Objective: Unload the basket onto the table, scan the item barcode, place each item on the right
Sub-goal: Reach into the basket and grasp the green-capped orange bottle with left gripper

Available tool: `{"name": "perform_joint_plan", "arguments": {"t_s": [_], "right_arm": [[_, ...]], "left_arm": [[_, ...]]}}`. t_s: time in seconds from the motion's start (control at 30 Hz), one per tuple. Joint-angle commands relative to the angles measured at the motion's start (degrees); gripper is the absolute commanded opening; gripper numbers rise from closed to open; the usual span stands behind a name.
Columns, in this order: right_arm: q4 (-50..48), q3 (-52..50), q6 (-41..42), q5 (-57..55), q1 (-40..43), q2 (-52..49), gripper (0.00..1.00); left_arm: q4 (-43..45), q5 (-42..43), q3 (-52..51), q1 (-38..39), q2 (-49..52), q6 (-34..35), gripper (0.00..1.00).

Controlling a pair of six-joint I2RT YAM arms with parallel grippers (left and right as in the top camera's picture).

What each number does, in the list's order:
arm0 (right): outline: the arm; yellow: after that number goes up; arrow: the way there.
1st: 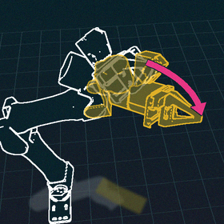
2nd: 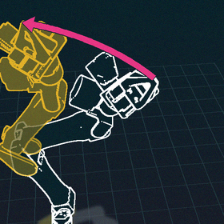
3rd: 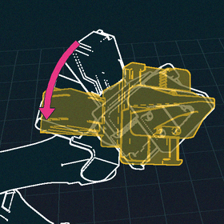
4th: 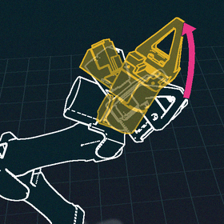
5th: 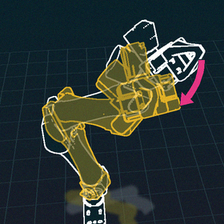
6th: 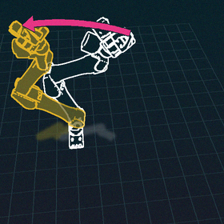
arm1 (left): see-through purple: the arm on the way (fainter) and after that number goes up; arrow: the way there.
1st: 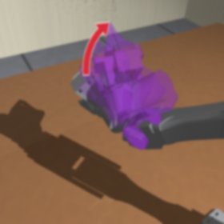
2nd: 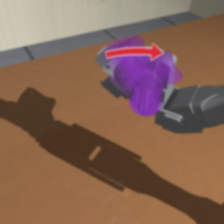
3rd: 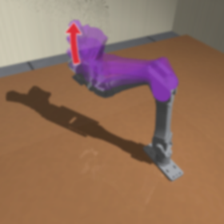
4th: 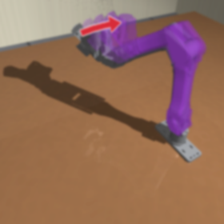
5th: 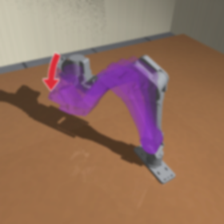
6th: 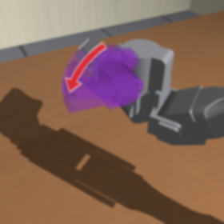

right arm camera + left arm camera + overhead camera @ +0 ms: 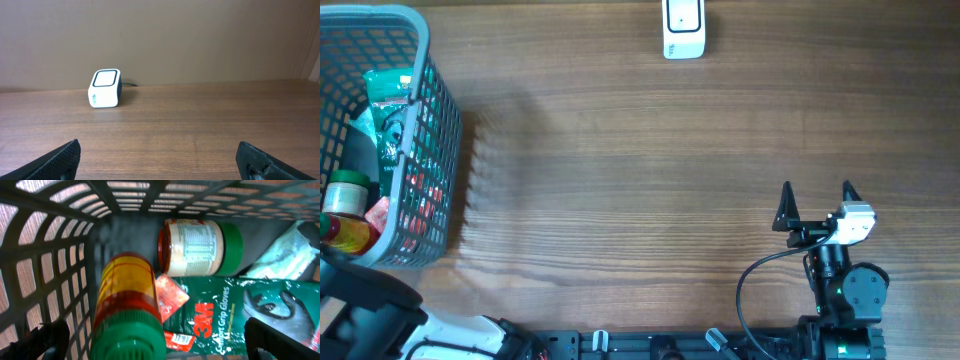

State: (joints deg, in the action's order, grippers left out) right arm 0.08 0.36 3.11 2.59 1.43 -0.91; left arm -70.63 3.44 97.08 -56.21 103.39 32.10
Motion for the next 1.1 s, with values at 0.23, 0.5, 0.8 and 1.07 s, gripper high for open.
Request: {"name": "perform_joint_plan", "arguments": {"t_s": [0.23,0.5,0.8,1.07], "right_arm": [[-0.11,-0.04,-0.5,0.72,-0.28,0.11,1.0],[-0.11,-0.07,-0.5,0.72,-0.28,0.11,1.0],[-0.11,-0.07,-0.5,0.72,-0.28,0.11,1.0],[-0.11,-0.04,-0.48,0.72,-0.28,0.11,1.0]], "left_arm": [[-1.18,-0.9,-0.11,-0.15,3.23,0.07,0.64],[-1.49,-0.87,-0.09,-0.15,3.21,-0.33,0.37],[-1.6,3.56,3.23,-0.15,1.97,-1.64,0.28],[-3.8,6.4,9.99,-0.15,-0.48,-1.64,0.25]]}}
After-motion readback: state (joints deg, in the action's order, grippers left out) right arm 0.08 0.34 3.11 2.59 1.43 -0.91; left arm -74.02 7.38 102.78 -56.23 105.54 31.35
